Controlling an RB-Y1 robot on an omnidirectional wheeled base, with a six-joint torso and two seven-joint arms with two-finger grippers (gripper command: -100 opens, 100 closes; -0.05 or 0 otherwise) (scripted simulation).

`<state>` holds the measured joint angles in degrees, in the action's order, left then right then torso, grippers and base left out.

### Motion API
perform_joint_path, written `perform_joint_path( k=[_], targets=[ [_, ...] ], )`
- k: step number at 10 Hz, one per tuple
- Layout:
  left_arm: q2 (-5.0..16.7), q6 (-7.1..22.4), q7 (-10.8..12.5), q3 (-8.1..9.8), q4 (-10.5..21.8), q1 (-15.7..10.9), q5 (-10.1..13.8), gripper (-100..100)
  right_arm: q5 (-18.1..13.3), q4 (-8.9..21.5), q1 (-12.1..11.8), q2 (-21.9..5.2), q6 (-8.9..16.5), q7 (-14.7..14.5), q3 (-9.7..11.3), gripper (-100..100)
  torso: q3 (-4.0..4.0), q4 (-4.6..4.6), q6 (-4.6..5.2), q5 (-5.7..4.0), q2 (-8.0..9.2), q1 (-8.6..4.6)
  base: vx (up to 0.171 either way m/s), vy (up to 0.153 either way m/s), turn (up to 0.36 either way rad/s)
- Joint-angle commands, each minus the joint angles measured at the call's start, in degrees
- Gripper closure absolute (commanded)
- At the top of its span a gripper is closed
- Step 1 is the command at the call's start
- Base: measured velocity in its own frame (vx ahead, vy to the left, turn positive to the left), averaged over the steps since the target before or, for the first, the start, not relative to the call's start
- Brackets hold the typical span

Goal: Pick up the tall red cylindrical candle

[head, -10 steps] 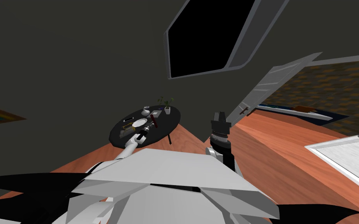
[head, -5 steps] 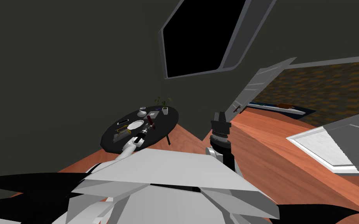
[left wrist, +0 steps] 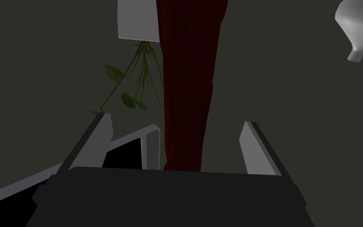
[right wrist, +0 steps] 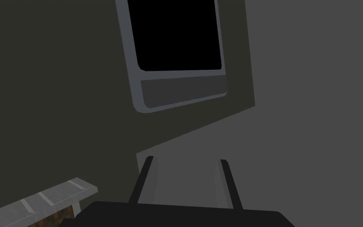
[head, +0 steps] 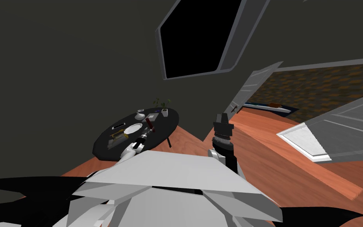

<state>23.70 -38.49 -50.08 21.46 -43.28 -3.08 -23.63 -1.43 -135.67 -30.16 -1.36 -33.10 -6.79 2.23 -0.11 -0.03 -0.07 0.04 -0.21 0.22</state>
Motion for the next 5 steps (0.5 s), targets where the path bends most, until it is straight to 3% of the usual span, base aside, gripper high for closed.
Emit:
perform_joint_path(
  k=[1, 2, 3, 4, 5],
  targets=[
    [-0.2, -1.2, -1.2, 1.13, 1.7, 0.3, 0.4, -100, 0.0, 0.0, 0.0, 0.0, 0.0, 0.0, 0.0, 0, 0.0, 0.0, 0.0, 0.0, 0.0, 0.0, 0.006, 0.006, -0.102],
    [-0.2, -0.5, -0.6, 0.59, 0.7, 0.2, 0.2, -100, 0.0, 0.0, 0.0, 0.0, 0.0, 0.0, 0.0, 0, 0.0, 0.0, 0.02, 0.0, 0.0, -0.01, 0.003, 0.005, -0.024],
    [-0.2, -0.5, -0.7, 0.65, 0.7, 0.2, 0.2, 0, 0.0, 0.0, 0.0, 0.0, 0.0, 0.0, 0.0, 0, 0.0, 0.0, 0.0, -0.01, 0.0, -0.02, 0.0, 0.0, 0.0],
    [-0.2, -0.5, -0.7, 0.65, 0.7, 0.2, 0.2, -100, 0.0, 0.0, 0.0, 0.0, 0.0, 0.0, 0.0, 0, 0.0, 0.0, 0.0, -0.01, 0.0, -0.03, 0.0, 0.0, 0.0],
    [-0.2, -0.5, -0.7, 0.65, 0.7, 0.2, 0.2, 100, 0.0, 0.0, 0.0, 0.0, 0.0, 0.0, 0.0, 0, 0.0, 0.0, 0.0, -0.01, 0.01, -0.03, 0.0, 0.0, 0.0]
  ],
)
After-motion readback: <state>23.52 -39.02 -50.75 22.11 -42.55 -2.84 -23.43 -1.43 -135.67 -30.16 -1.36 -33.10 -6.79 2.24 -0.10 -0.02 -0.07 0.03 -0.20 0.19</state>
